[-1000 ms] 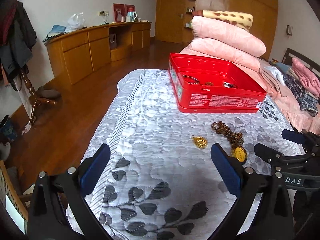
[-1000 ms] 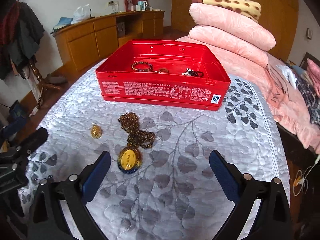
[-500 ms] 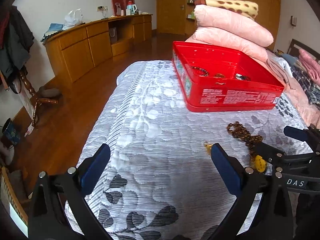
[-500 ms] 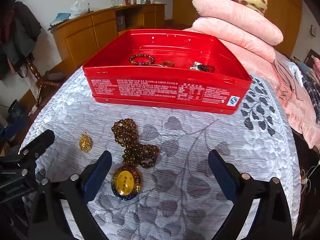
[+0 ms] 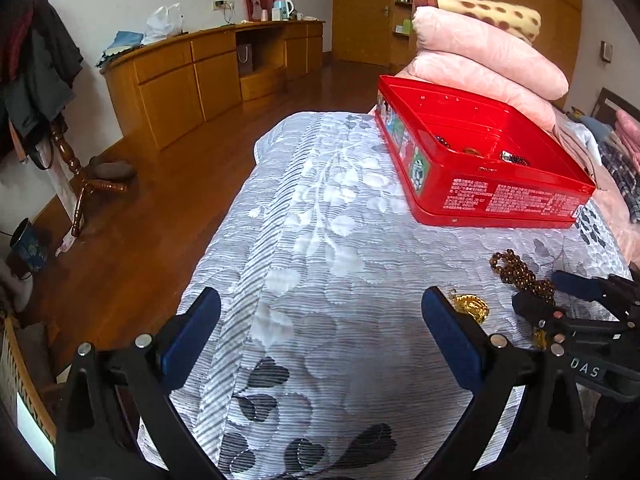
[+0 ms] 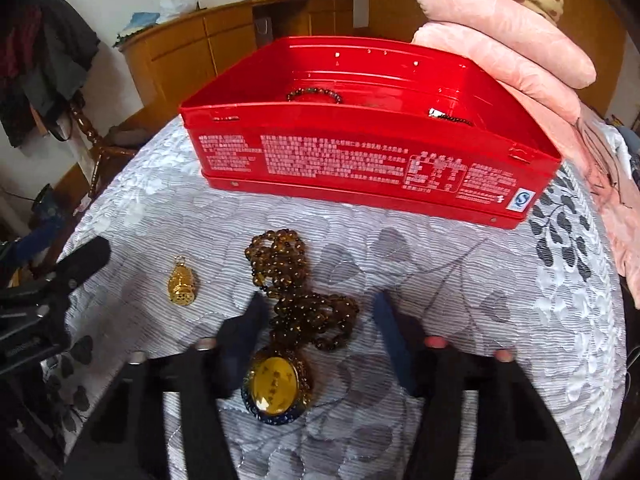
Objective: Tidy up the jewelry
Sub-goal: 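Move the right gripper to the amber bead necklace while the left approaches the gold pendant, then grasp the gold pendant with the left gripper while the right grasps the amber necklace, then carry the pendant and necklace into the red box and open both grippers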
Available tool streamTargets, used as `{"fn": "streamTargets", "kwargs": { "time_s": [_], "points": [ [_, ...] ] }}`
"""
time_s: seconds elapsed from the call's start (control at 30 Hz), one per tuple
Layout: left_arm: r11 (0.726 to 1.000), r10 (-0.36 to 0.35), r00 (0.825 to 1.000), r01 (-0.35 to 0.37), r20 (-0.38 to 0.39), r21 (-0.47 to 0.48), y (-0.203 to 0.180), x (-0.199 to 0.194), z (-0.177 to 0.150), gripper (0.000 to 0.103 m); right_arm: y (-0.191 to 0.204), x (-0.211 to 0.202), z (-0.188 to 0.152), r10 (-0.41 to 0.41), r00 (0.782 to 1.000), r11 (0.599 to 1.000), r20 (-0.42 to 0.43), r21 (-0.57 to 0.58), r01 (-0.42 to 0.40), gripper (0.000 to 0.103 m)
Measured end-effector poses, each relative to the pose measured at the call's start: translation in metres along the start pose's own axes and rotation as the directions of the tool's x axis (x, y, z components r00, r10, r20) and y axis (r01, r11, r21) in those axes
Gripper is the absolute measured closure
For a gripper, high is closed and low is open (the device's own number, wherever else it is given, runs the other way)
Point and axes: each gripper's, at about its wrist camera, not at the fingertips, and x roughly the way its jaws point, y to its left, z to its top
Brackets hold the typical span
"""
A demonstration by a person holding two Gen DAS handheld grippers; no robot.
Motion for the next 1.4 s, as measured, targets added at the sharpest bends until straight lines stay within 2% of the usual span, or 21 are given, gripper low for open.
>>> {"fn": "streamTargets", "kwargs": {
  "time_s": [0.03,0.17,0.5,0.53,0.6,0.67,0.87,1.1,1.13,1.4],
  "points": [
    [1.000,-0.002,1.000,0.002,-0.002,0.005,-0.001,0.000,0.000,0.006,-0.002,0.000,0.000,0.002,1.000,1.000,0.001,0.002,-0.002,0.064],
    [1.000,-0.020,1.000,0.020,-0.008,0.018,-0.011,0.000,-0.001,0.006,-0.015,-0.007,-0.005,0.045,0.999,0.999,0.001,0.030,-0.045,0.073],
    [0.990,-0.105,0.993,0.109,-0.053,0.091,-0.059,0.009,-0.002,0.008,-0.052,-0.023,-0.010,0.023,0.999,0.996,0.026,0.090,-0.026,0.075],
    [0.989,-0.109,0.992,0.114,-0.060,0.094,-0.062,0.011,-0.002,0.011,-0.055,-0.023,-0.011,0.024,0.999,0.995,0.028,0.092,-0.027,0.075],
    [0.986,-0.134,0.987,0.142,-0.091,0.086,-0.066,0.017,-0.003,0.039,-0.058,-0.024,-0.011,0.029,0.999,0.995,0.030,0.093,-0.031,0.075],
    [0.984,-0.156,0.980,0.165,-0.126,0.061,-0.067,0.025,-0.003,0.041,-0.059,-0.025,-0.012,0.034,0.999,0.995,0.035,0.094,-0.037,0.075],
    [0.983,-0.151,0.980,0.162,-0.127,0.083,-0.077,0.027,-0.004,0.042,-0.062,-0.024,-0.014,0.047,0.998,0.994,0.049,0.094,-0.051,0.075],
    [0.982,-0.152,0.982,0.163,-0.111,0.097,-0.081,0.024,-0.007,0.071,-0.064,-0.019,-0.017,0.061,0.997,0.993,0.053,0.101,-0.066,0.075],
    [0.981,-0.158,0.982,0.168,-0.107,0.094,-0.081,0.023,-0.007,0.081,-0.064,-0.019,-0.018,0.062,0.997,0.993,0.056,0.101,-0.067,0.075],
    [0.982,-0.171,0.981,0.177,-0.088,0.062,-0.072,0.014,-0.009,0.081,-0.066,-0.022,-0.021,0.072,0.995,0.992,0.075,0.102,-0.079,0.075]
  ]
}}
